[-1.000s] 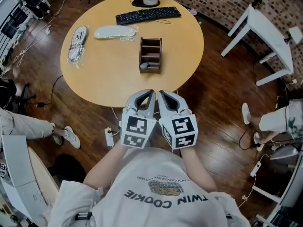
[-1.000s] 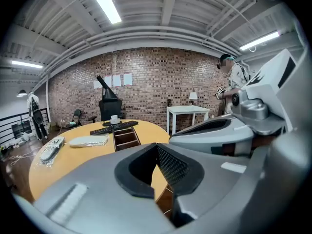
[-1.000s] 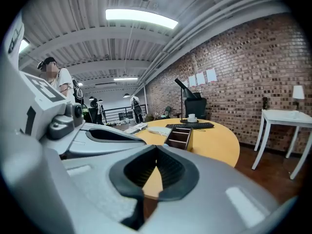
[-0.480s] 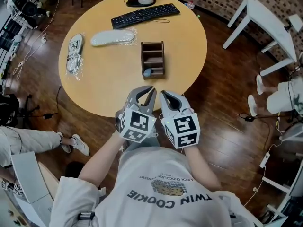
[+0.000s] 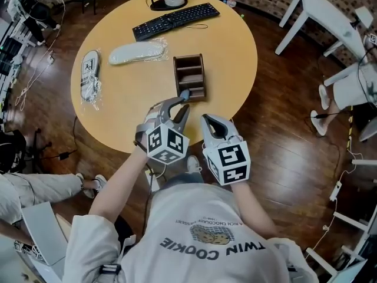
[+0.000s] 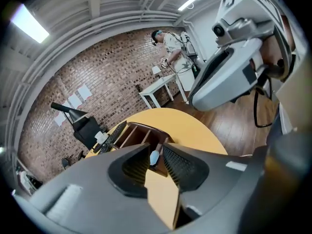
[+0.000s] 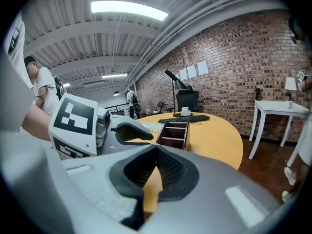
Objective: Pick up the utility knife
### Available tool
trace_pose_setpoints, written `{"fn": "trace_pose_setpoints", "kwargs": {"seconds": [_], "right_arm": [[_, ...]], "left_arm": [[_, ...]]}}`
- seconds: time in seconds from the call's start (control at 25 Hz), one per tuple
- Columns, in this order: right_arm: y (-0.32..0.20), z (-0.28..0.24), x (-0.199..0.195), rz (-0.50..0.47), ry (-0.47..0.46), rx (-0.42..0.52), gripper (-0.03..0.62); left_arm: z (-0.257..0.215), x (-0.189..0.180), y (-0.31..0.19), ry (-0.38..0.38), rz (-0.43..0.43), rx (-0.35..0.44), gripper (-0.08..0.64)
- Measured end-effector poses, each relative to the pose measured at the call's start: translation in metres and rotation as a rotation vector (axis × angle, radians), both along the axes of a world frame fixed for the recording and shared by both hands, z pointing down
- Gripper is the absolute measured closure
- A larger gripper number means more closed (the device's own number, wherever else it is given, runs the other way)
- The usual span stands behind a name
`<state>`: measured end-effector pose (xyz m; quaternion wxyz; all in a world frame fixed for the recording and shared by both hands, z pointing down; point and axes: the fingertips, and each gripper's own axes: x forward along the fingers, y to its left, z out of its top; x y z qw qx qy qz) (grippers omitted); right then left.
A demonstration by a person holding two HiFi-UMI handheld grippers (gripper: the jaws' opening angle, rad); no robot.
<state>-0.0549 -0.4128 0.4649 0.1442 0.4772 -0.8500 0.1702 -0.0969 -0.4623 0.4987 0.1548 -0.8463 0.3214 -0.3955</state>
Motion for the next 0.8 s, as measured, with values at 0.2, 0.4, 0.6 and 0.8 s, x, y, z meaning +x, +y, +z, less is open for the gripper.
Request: {"fn": "trace_pose_setpoints", "kwargs": {"seconds": [0.2, 0.4, 0.6, 0.8], "right_arm": [[-0.005, 0.005, -0.001, 0.022, 0.002, -0.008, 0.591], [-0.012, 0.007, 0.004, 0.048, 0.007, -0.006, 0.591], [-0.015, 0.01, 0.01, 0.069, 0.009, -0.013, 0.591], [-0.014, 0.009, 0.018, 0.079, 0.014, -0.014, 0.591]], "left_arm": [[0.02, -0.004, -0.01, -0.089, 0.072, -0.002, 0.459], [0.037, -0.002, -0.019, -0.173, 0.13, 0.004, 0.446], [0.052, 0.003, -0.029, -0.239, 0.174, 0.009, 0.443], [0.059, 0.004, -0.036, -0.306, 0.187, 0.033, 0.48]]}}
